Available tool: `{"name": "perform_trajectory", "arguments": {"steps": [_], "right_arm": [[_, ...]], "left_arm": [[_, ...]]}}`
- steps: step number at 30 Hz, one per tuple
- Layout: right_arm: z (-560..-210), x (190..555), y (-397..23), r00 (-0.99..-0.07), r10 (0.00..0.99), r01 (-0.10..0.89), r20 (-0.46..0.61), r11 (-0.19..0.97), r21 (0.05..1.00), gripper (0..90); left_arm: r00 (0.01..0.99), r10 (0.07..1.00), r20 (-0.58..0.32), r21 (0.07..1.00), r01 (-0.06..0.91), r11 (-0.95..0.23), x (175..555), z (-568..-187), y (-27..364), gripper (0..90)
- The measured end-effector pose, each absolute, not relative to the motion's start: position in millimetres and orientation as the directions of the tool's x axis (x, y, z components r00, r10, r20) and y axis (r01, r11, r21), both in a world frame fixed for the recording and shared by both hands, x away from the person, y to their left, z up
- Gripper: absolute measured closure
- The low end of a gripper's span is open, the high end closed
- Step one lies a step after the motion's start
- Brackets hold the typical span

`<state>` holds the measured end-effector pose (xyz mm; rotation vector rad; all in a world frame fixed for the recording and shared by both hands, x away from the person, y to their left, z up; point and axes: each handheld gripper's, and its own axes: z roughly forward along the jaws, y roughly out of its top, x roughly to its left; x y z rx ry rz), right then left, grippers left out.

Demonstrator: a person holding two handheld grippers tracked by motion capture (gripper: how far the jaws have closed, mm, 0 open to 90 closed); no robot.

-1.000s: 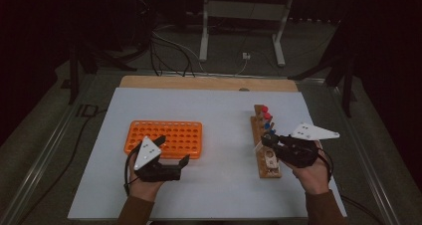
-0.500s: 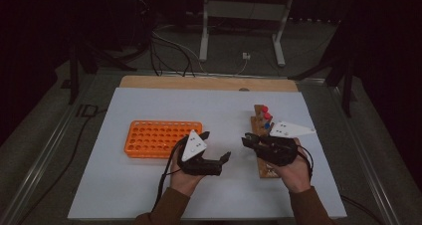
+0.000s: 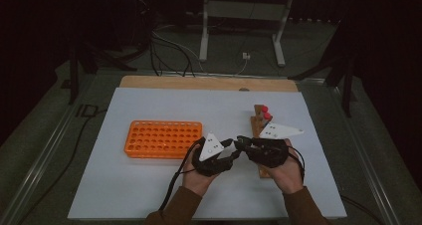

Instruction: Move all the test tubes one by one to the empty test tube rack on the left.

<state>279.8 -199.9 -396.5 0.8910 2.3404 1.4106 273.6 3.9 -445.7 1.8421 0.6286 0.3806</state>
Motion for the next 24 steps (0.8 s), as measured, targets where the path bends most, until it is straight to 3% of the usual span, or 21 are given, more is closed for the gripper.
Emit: {"name": "perform_trajectory", "arguments": {"steps": [4, 12, 17, 19, 24], "right_arm": [[-397.6, 279.8, -198.1, -0.777, 0.623, 0.37, 0.087, 0.341, 0.864, 76.5], [-399.3, 280.3, -198.1, -0.782, 0.617, 0.369, 0.086, 0.347, 0.862, 75.3], [-397.8, 277.9, -204.0, -0.768, 0.636, 0.354, 0.079, 0.318, 0.88, 54.9], [-398.3, 277.3, -208.6, -0.758, 0.648, 0.348, 0.073, 0.308, 0.885, 50.6], [-401.8, 276.5, -221.8, -0.724, 0.685, 0.352, 0.081, 0.266, 0.898, 26.1]], "left_arm": [[0.813, 0.581, -0.038, 0.934, 0.236, -0.269, 272.8, -446.5, 2.8, 67.7], [0.821, 0.57, -0.013, 0.934, 0.213, -0.286, 271.2, -446.7, 1.8, 76.0], [0.804, 0.594, -0.032, 0.934, 0.237, -0.269, 276.3, -447.6, 6.6, 76.1], [0.796, 0.604, -0.036, 0.935, 0.241, -0.262, 277.9, -447.3, 9.8, 76.1], [0.782, 0.622, -0.037, 0.937, 0.244, -0.25, 280.5, -446.2, 18.4, 76.2]]}}
